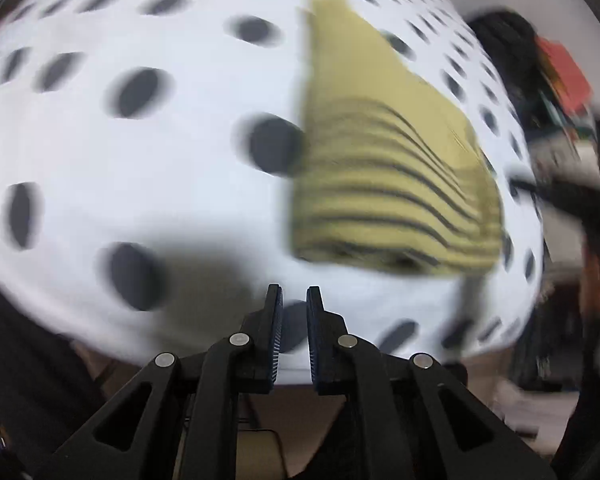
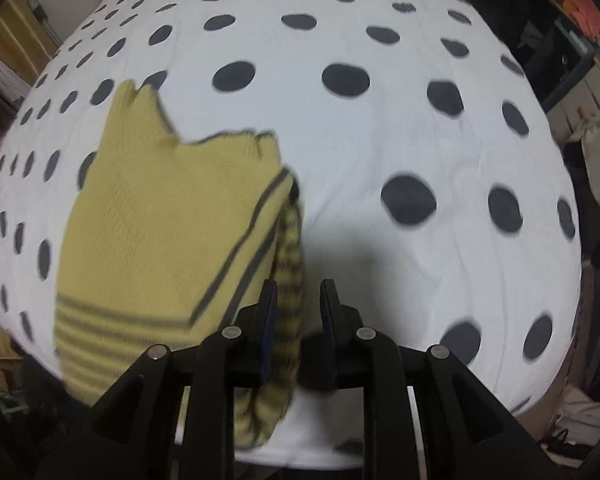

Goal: Fold large clothes
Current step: 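Fold the striped edge over the bundle with the right tool, then pinch the folded cardigan with both tools to straighten it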

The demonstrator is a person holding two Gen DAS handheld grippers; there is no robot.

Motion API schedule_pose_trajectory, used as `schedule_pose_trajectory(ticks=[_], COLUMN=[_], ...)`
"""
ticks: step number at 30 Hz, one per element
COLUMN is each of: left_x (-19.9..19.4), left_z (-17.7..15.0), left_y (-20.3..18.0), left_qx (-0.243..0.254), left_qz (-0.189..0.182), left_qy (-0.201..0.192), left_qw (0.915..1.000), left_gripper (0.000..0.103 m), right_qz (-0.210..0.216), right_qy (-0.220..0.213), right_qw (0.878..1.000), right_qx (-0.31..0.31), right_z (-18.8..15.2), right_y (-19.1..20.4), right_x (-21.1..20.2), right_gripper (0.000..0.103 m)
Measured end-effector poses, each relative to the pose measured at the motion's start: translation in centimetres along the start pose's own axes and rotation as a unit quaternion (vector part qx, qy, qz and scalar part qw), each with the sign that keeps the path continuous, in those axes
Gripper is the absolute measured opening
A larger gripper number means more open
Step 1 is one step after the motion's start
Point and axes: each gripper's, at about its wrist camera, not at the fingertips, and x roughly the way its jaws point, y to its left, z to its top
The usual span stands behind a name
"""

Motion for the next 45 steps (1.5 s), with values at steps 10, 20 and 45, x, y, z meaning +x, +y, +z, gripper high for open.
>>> schedule_pose_trajectory(ticks=[10,20,45], left_x=[-2.7,2.9,0.8], left_z=[6.0,3.8,2.3], left_y=[-3.9,-4.7,-7.6], left_qx=[0.039,0.072,0.105], left_qz=[-0.092,0.023,-0.056], left_qy=[-0.08,-0.061,-0.071], left_qw=[0.9918,0.9953,0.9903], left_gripper=[0.01,0.016,0.013], right_qz=[0.075,0.158,0.27], right_qy=[0.016,-0.043,-0.053], right_qw=[0.997,0.98,0.948], right_qx=[0.031,0.109,0.16], right_z=[-5.5,-7.3,-10.2], right_y=[4.2,0.2,3.0], right_x=[2.9,-1.2,0.7], right_gripper=[0.025,0.023,0.003])
